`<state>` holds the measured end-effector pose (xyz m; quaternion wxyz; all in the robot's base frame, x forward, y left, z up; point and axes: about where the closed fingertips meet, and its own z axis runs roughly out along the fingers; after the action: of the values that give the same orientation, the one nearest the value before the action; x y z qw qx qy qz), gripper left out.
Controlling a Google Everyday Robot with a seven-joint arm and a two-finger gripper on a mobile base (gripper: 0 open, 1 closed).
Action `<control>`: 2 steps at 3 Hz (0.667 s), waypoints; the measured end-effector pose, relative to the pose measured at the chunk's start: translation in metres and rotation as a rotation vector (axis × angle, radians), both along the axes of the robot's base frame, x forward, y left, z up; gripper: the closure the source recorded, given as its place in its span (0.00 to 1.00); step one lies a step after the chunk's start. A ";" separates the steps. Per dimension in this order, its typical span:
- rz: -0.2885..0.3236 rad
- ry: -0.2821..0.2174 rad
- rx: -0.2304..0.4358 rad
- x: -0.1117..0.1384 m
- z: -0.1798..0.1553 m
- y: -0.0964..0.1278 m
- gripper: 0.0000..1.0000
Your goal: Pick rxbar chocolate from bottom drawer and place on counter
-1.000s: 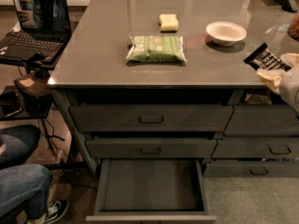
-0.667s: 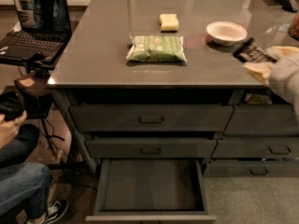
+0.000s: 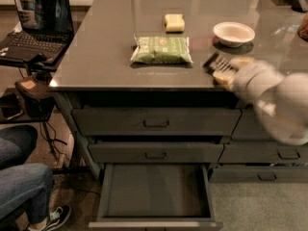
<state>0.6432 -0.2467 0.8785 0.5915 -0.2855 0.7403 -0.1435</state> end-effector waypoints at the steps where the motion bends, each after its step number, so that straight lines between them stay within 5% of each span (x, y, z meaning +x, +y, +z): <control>1: 0.003 0.037 0.019 0.004 -0.027 0.006 1.00; 2: 0.003 0.037 0.019 0.004 -0.027 0.006 1.00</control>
Offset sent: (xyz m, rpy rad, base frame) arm 0.0036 0.0059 -0.0281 0.0193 0.0371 0.0029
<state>0.6469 -0.2405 0.8513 0.5808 -0.2836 0.7519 -0.1301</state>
